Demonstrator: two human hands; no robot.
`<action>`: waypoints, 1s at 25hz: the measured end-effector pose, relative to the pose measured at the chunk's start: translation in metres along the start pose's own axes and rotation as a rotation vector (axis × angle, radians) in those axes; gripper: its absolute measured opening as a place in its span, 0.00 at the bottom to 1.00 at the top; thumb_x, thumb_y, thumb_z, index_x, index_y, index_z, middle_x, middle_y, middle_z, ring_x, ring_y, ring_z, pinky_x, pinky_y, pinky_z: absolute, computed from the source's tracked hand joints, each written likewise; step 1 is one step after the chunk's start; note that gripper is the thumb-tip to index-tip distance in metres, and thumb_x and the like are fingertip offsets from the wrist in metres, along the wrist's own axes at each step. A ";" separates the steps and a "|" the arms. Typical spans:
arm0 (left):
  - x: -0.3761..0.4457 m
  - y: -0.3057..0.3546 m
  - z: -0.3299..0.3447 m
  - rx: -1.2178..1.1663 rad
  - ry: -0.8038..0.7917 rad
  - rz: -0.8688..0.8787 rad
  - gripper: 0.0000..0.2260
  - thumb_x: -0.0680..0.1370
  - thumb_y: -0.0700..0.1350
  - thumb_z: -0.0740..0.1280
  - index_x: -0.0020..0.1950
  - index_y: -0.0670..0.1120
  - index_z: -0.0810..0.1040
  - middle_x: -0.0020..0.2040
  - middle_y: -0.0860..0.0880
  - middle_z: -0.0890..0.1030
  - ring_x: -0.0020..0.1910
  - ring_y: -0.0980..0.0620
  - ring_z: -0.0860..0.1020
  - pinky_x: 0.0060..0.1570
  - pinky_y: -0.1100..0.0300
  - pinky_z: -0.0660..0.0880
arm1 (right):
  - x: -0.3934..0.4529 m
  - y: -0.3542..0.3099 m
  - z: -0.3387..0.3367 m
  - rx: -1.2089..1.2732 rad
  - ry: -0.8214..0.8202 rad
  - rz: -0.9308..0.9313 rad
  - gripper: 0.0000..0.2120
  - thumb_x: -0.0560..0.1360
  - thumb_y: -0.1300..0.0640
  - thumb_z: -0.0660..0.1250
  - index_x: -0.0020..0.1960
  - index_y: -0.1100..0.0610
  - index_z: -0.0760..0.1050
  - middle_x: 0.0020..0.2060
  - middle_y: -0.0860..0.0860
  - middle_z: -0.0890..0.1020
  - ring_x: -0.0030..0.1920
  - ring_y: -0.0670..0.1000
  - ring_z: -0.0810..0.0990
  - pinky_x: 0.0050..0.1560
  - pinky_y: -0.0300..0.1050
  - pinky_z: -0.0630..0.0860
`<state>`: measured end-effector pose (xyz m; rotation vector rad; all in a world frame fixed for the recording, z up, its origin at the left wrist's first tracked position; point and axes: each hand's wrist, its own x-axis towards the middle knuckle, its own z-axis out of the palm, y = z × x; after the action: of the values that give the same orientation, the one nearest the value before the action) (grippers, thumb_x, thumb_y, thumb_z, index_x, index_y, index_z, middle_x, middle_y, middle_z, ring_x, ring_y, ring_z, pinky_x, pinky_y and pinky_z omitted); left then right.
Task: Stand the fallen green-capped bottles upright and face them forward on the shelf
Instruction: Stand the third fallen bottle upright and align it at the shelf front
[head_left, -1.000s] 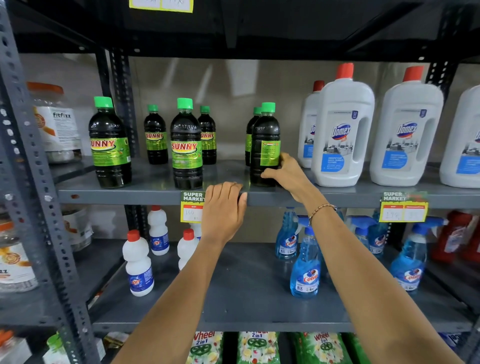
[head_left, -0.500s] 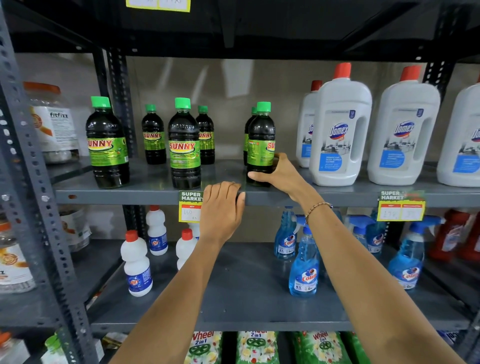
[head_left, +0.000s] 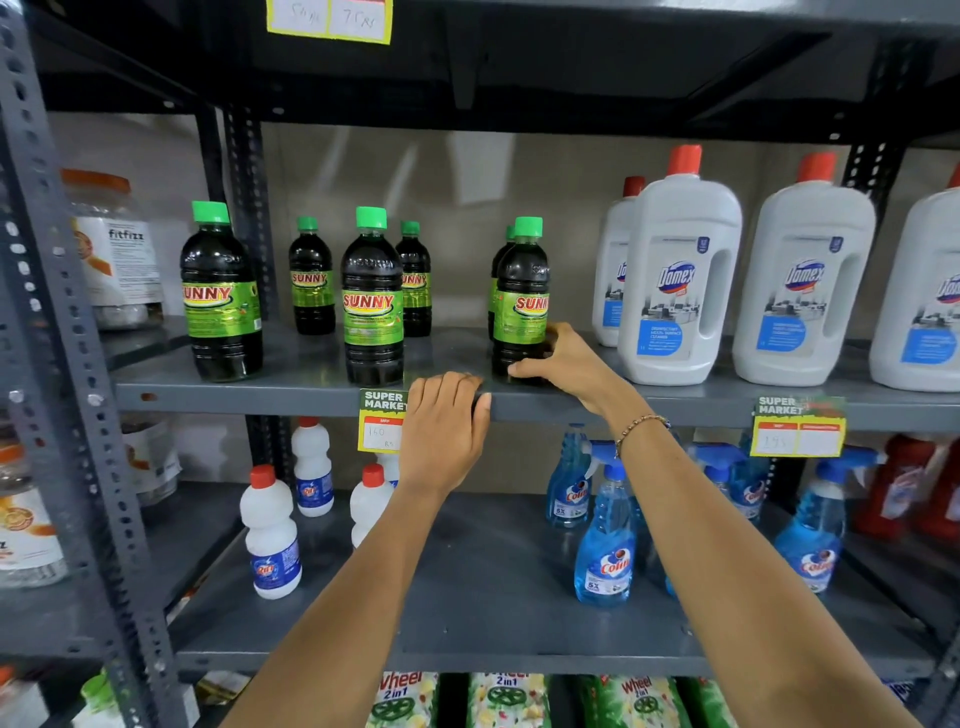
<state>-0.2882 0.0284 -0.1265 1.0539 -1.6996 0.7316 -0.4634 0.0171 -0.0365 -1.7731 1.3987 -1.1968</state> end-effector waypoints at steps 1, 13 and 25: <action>0.001 0.001 -0.001 -0.004 -0.010 -0.009 0.13 0.80 0.48 0.57 0.52 0.43 0.78 0.47 0.47 0.80 0.45 0.45 0.76 0.52 0.54 0.66 | 0.000 0.002 0.001 -0.021 0.013 -0.007 0.41 0.65 0.57 0.79 0.71 0.60 0.61 0.64 0.52 0.76 0.62 0.50 0.75 0.61 0.45 0.72; 0.089 0.004 -0.018 -0.611 -0.784 -0.411 0.27 0.77 0.56 0.65 0.71 0.43 0.64 0.64 0.46 0.75 0.63 0.47 0.73 0.57 0.56 0.70 | 0.000 0.001 0.000 -0.134 -0.029 -0.100 0.38 0.59 0.45 0.81 0.64 0.57 0.72 0.52 0.48 0.81 0.53 0.47 0.82 0.58 0.47 0.78; 0.086 -0.004 -0.011 -0.797 -0.603 -0.512 0.17 0.75 0.42 0.70 0.64 0.44 0.78 0.57 0.46 0.83 0.57 0.51 0.79 0.58 0.60 0.72 | 0.003 0.001 -0.009 -0.042 -0.116 -0.055 0.28 0.74 0.65 0.70 0.71 0.61 0.66 0.64 0.57 0.78 0.65 0.54 0.76 0.68 0.50 0.71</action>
<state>-0.2936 0.0093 -0.0423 1.0859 -1.8272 -0.6210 -0.4717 0.0149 -0.0323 -1.8896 1.3248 -1.0816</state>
